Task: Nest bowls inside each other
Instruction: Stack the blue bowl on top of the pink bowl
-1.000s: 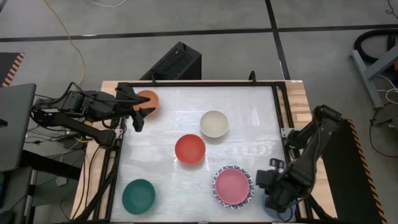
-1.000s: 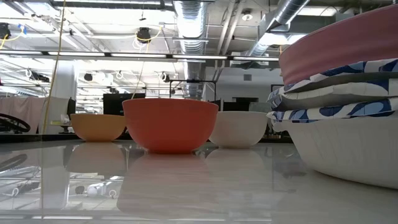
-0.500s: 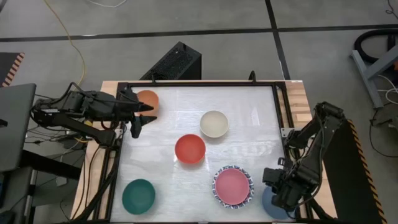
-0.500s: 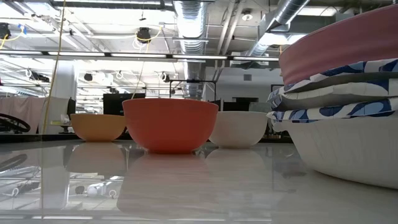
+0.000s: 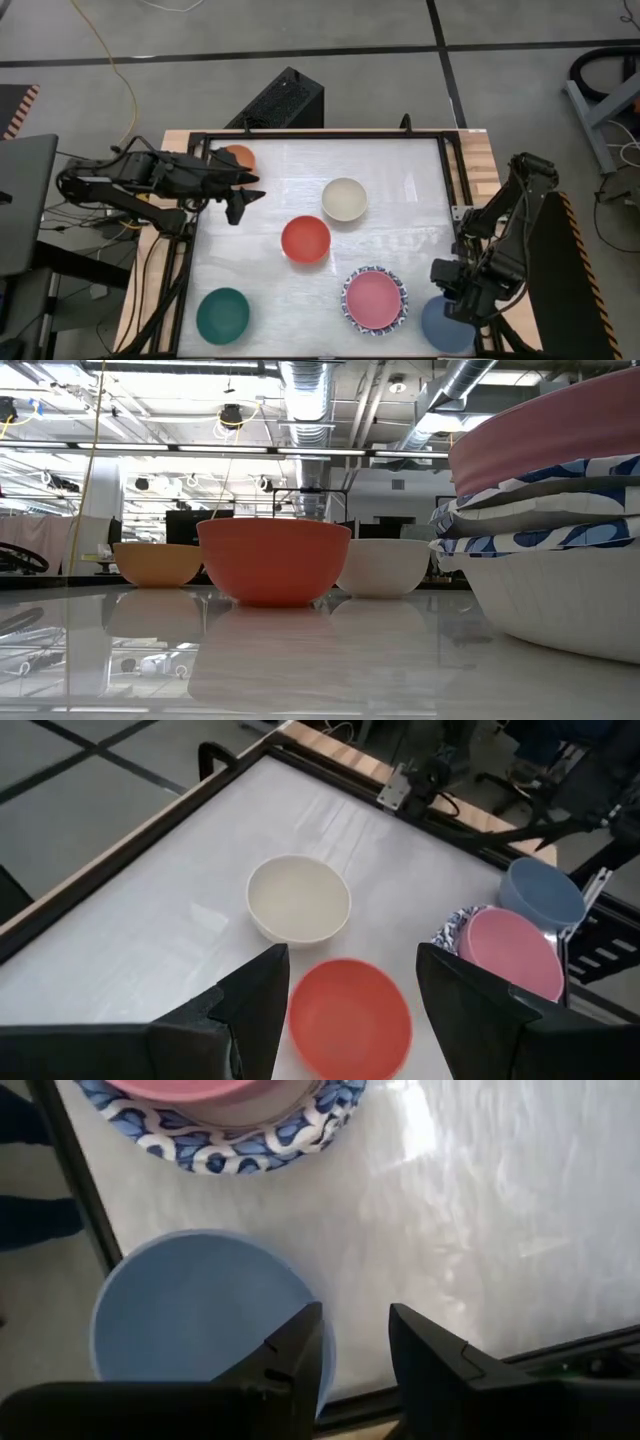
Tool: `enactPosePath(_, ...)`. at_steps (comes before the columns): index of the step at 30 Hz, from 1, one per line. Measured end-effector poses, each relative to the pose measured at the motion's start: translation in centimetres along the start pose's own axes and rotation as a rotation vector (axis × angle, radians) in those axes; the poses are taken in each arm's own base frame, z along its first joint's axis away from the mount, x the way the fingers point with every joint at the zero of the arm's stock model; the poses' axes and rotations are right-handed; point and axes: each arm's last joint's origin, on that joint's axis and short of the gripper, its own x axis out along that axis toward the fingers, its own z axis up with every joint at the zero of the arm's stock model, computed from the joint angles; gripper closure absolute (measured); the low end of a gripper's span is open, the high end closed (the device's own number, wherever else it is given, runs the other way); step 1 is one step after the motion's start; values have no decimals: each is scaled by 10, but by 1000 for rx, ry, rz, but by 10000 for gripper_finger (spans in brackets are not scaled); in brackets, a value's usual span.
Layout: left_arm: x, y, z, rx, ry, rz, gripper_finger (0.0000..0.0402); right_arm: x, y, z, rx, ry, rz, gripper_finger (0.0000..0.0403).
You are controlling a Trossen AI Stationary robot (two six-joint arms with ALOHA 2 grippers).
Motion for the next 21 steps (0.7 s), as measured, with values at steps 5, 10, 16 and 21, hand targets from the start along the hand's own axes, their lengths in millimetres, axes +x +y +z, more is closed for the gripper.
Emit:
enactPosePath(5,0,-4,7,-24,-67,-39,192,6,2,0,-20,-12,17,265)
enactPosePath(10,-14,-3,14,-58,-136,-110,192,6,2,0,-123,-15,13,265)
enactPosePath(16,-27,4,14,-64,-148,-114,192,10,0,-1,-150,-13,6,265)
enactPosePath(21,-30,5,14,-54,-155,-103,192,29,-3,-7,-145,26,65,265)
